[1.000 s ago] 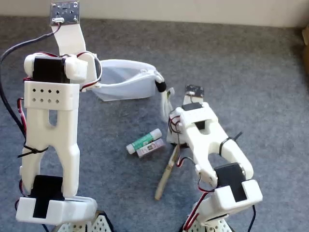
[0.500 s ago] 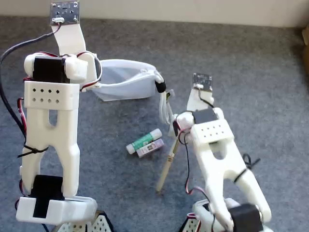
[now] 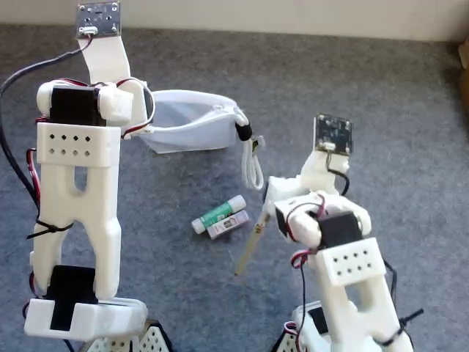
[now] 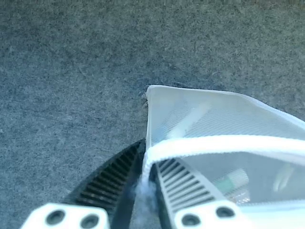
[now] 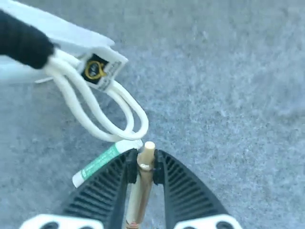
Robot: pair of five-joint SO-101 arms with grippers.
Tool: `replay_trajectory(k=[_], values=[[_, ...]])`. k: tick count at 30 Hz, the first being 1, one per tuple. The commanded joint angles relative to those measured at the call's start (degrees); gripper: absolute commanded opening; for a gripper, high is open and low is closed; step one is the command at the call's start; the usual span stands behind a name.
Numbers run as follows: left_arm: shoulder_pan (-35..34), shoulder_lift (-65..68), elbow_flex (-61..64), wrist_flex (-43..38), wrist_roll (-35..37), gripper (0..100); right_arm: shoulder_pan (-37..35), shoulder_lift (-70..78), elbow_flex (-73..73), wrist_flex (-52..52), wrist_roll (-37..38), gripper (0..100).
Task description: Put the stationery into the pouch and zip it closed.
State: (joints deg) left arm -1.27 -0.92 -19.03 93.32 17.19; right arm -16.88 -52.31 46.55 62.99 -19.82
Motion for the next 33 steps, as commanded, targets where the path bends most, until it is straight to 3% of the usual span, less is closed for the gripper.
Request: replay_trajectory(k=[1, 10, 25, 33], values=[[-1.54, 1.27, 1.27, -0.18, 0.35, 1, 0.31, -4.97, -0.57, 0.04, 0.97, 0.4], [-1.54, 1.36, 1.36, -0.18, 0.35, 1, 0.22, -9.27, -1.19, -0.04, 5.71, 0.4], [-1.54, 1.36, 1.36, -0.18, 0.35, 1, -9.63, -13.76, -1.80, -7.69, 5.80, 0.4], [-1.54, 1.36, 1.36, -0.53, 0.35, 1, -9.63, -13.76, -1.89, -14.55, 13.71, 0.4]])
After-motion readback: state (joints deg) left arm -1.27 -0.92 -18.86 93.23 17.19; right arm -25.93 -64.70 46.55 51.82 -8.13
